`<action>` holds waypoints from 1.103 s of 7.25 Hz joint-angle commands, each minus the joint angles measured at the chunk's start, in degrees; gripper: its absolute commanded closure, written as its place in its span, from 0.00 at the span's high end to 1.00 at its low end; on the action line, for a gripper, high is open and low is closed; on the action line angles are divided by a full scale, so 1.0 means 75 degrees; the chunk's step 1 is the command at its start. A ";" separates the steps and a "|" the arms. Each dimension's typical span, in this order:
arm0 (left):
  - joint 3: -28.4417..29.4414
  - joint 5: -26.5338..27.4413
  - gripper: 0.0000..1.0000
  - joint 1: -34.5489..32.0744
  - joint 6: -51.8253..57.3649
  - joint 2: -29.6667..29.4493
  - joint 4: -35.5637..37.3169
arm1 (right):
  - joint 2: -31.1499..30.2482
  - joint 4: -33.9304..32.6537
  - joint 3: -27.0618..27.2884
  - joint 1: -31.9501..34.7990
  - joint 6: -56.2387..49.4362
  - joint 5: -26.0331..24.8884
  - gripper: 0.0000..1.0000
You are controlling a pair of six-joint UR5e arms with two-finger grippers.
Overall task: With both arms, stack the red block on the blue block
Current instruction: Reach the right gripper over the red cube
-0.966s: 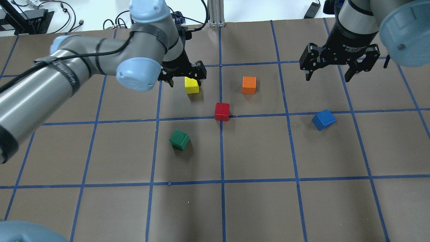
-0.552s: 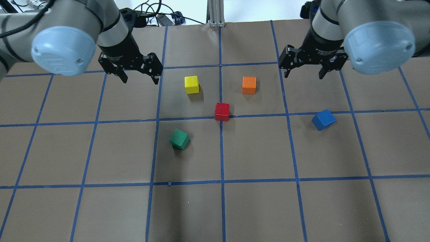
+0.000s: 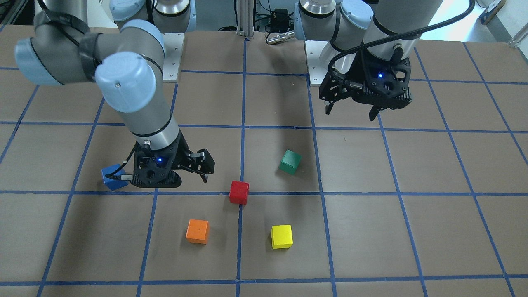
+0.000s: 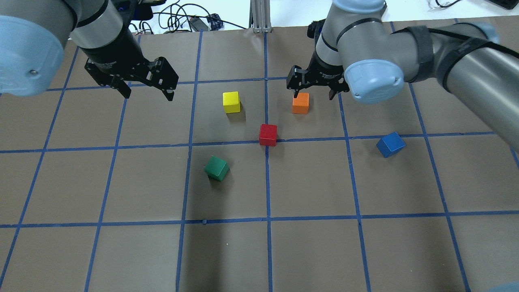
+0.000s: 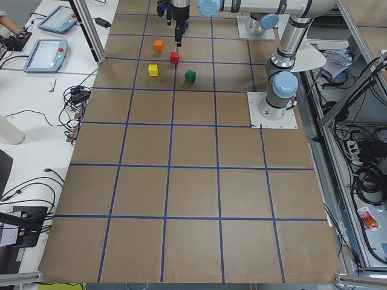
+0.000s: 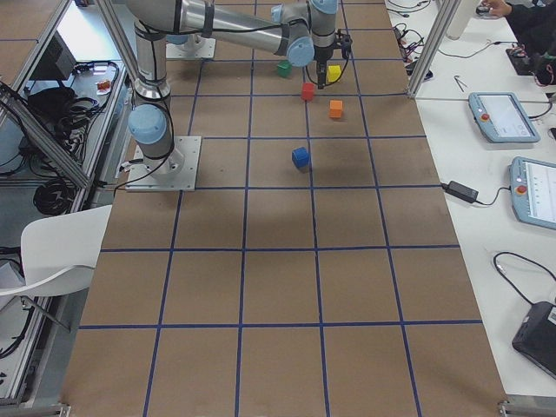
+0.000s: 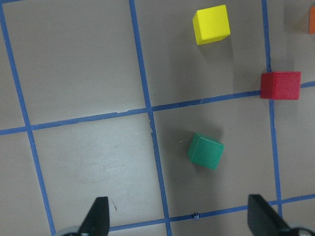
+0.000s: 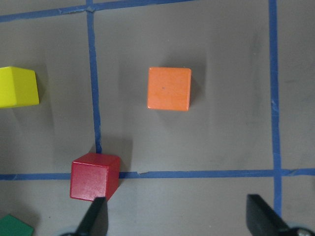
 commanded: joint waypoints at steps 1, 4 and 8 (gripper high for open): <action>0.0426 0.0065 1.00 0.0008 -0.0182 -0.0155 -0.0266 | 0.0652 -0.0810 0.0024 0.0642 0.0513 0.0022 1.00; 0.0581 0.0077 1.00 0.0008 -0.0206 -0.0144 -0.0596 | 0.1097 -0.0871 0.0047 0.1009 0.1020 0.0022 1.00; 0.0780 0.0007 1.00 0.0020 -0.0218 0.0266 -0.1112 | 0.1590 -0.1469 0.0047 0.1267 0.1079 0.0033 1.00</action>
